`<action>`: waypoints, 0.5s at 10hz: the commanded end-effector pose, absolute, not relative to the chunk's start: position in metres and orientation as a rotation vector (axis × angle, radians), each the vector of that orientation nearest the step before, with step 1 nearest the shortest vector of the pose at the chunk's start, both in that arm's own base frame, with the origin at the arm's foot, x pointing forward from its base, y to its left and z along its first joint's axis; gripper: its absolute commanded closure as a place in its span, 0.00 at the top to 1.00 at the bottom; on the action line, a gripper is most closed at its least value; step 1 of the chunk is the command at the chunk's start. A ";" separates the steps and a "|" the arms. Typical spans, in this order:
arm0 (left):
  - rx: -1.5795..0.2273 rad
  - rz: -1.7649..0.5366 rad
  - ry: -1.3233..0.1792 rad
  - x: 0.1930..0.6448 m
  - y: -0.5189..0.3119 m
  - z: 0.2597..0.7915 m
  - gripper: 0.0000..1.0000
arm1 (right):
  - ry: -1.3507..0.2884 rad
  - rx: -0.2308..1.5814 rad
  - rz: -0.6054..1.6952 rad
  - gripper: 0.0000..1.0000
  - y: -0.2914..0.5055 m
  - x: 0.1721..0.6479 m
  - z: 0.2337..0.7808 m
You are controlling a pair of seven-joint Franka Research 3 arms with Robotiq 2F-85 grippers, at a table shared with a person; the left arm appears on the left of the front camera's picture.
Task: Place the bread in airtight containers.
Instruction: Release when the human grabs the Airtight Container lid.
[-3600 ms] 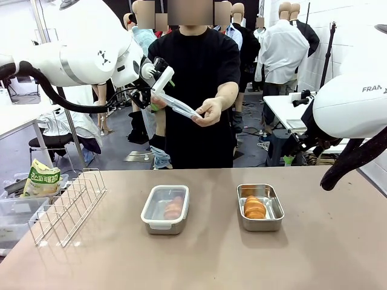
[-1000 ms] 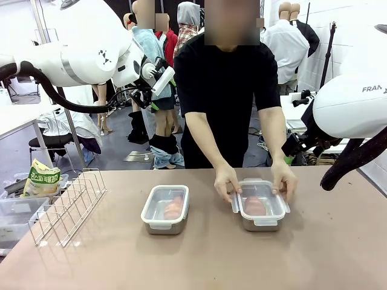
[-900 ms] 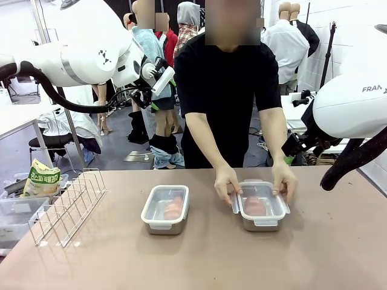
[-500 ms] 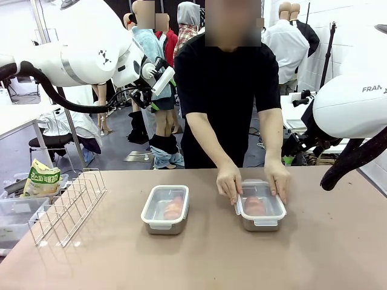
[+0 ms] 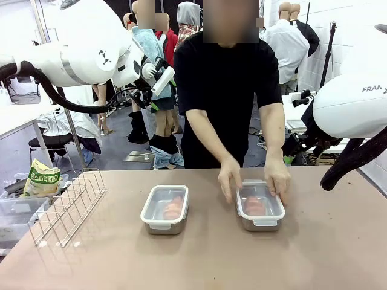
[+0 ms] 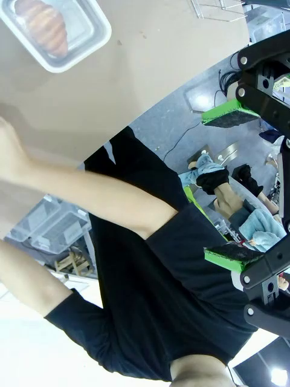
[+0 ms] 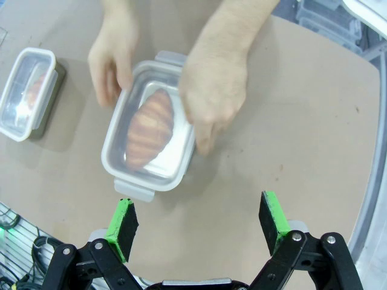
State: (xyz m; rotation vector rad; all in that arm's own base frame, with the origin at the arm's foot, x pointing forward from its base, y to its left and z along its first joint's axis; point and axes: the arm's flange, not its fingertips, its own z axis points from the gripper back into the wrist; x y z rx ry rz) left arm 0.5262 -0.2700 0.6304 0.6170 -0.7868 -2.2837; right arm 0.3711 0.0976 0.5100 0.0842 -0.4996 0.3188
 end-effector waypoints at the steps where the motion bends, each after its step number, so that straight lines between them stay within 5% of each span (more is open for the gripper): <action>1: 0.618 -2.273 -0.784 0.526 -0.269 0.631 1.00 | -0.497 0.085 0.319 1.00 0.097 0.371 0.510; 5: 0.618 -2.273 -0.784 0.526 -0.269 0.631 1.00 | -0.497 0.085 0.319 1.00 0.097 0.371 0.510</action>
